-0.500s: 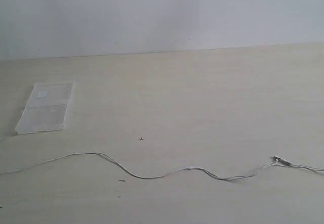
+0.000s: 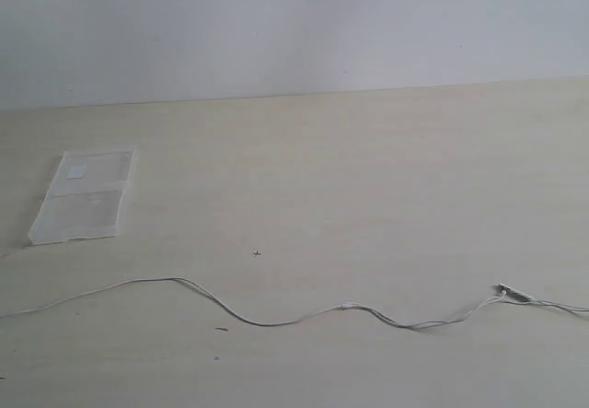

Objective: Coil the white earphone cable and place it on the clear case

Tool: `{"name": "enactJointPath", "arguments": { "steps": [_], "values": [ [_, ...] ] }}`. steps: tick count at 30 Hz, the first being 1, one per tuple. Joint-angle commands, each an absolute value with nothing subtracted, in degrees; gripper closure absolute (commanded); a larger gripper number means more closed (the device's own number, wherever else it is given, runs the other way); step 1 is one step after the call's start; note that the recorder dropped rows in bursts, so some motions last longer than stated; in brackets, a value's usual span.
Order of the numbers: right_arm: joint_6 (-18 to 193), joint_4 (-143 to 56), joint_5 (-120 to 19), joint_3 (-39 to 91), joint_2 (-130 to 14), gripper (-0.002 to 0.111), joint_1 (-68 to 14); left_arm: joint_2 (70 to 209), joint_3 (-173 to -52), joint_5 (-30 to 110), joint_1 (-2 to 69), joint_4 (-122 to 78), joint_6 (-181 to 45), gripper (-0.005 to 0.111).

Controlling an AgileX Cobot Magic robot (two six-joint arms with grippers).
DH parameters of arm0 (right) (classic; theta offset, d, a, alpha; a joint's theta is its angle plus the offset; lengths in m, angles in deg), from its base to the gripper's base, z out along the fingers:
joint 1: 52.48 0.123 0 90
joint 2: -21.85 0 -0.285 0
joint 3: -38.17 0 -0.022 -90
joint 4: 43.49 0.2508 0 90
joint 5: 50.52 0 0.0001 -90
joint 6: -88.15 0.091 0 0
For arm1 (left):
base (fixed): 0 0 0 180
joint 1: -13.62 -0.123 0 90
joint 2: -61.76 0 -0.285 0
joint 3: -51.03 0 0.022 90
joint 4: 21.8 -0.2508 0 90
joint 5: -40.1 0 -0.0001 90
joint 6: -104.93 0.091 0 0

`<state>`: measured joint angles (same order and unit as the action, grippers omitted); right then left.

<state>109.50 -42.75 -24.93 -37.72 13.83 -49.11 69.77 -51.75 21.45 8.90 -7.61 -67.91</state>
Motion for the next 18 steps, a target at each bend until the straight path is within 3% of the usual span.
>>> {"name": "enactJointPath", "arguments": {
  "steps": [1,9,14,18],
  "values": [
    [119.0,-51.8,-32.8,-28.4,14.1,0.108,-49.4,69.5,-51.8,21.5,9.0,-7.7,-68.1,0.107],
    [157.4,-100.8,-40.2,-7.7,0.8,0.108,-49.4,69.5,-51.8,21.5,9.0,-7.7,-68.1,0.107],
    [191.7,-142.6,-17.5,-0.8,-14.3,0.108,-49.4,69.5,-51.8,21.5,9.0,-7.7,-68.1,0.107],
    [203.7,-143.4,-5.0,0.2,-29.6,0.108,-49.4,69.5,-51.8,21.5,9.0,-7.7,-68.1,0.107]
  ]
}}
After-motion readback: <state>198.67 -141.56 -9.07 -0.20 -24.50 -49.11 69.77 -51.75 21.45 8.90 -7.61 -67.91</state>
